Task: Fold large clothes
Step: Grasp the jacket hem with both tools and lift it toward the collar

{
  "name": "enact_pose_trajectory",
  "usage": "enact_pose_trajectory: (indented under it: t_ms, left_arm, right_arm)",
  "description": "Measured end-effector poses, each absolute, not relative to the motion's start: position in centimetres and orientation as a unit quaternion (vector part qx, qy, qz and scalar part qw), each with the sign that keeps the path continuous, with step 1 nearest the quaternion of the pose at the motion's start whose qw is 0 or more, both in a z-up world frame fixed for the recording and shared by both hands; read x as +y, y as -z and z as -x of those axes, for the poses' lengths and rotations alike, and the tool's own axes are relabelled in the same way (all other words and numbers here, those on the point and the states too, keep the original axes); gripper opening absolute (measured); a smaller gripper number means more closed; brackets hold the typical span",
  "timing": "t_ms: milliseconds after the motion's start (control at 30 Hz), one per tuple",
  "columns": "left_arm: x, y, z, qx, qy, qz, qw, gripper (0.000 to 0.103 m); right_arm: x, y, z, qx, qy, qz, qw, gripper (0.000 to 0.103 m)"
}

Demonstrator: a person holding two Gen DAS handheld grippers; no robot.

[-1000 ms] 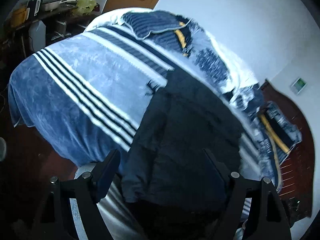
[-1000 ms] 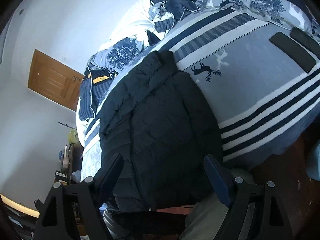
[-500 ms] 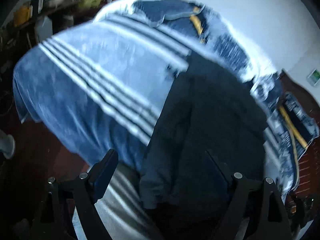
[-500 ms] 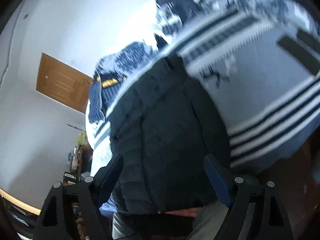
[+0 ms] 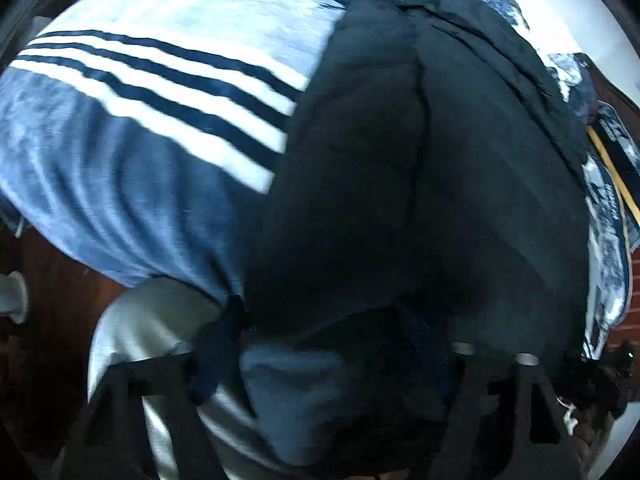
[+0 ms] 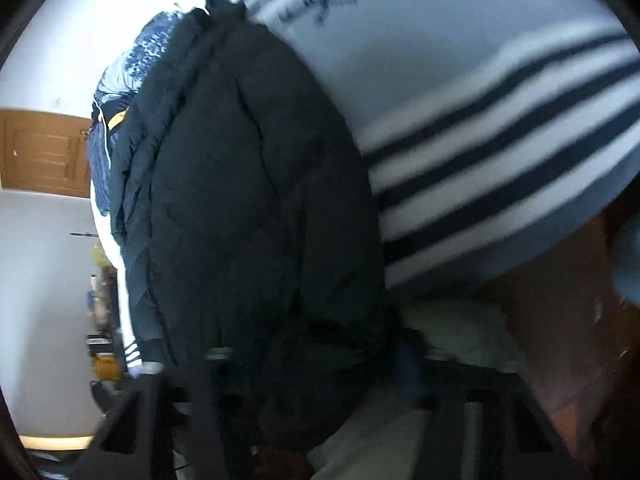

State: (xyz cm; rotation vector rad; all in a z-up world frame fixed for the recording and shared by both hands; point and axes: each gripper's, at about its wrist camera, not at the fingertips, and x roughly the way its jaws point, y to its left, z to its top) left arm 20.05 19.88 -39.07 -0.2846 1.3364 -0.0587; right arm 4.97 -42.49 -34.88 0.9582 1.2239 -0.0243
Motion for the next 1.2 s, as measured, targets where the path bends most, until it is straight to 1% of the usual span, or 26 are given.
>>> enact_pose_trajectory:
  t_ms: [33,67,100,133,233,400,500,700,833,900,1033,1200]
  left_arm:
    - [19.6,39.1,-20.0,0.621,0.037,0.137,0.771,0.037]
    - [19.3,39.0,-19.9,0.621,0.044,0.142,0.77,0.027]
    - [19.1,38.6,-19.7,0.617,0.056,0.15,0.77,0.015]
    - [18.9,37.9,-19.5,0.611,0.068,0.155,0.773,0.007]
    - [18.5,34.2,-18.0,0.56,0.126,0.177,0.799,0.005]
    - [20.0,27.6,-15.6,0.486,0.198,0.264,0.809,0.002]
    - [21.1,23.3,-14.0,0.444,0.229,0.281,0.82,0.002]
    - [22.5,18.1,-11.4,0.414,0.25,0.292,0.825,0.002]
    - [22.5,15.9,-9.3,0.406,0.255,0.292,0.828,0.002]
    - [22.6,15.0,-9.5,0.409,0.243,0.281,0.833,0.002]
    - [22.8,16.3,-10.0,0.431,0.228,0.273,0.829,0.002]
    - [22.7,17.4,-9.6,0.433,0.222,0.284,0.826,0.002]
  right_arm:
    - [-42.3,35.0,-5.0,0.553,0.005,-0.433,0.712,0.026]
    - [-42.2,34.9,-5.0,0.55,-0.006,-0.44,0.71,0.021]
    - [-42.0,34.5,-4.9,0.542,-0.025,-0.451,0.708,0.012]
    - [-42.1,34.1,-4.9,0.538,-0.031,-0.453,0.71,0.008]
    - [-42.7,31.9,-4.0,0.513,-0.05,-0.465,0.72,0.005]
    - [-44.2,27.0,-1.5,0.445,-0.09,-0.49,0.744,0.003]
    - [-44.7,24.3,-0.3,0.412,-0.113,-0.498,0.755,0.003]
    - [-44.6,19.1,2.2,0.374,-0.162,-0.473,0.781,0.003]
    - [-42.8,16.7,3.6,0.366,-0.195,-0.45,0.791,0.003]
    - [-42.5,15.8,4.6,0.363,-0.199,-0.436,0.799,0.003]
    - [-42.7,16.2,4.4,0.368,-0.189,-0.437,0.798,0.003]
    - [-42.5,17.4,3.5,0.383,-0.175,-0.45,0.788,0.003]
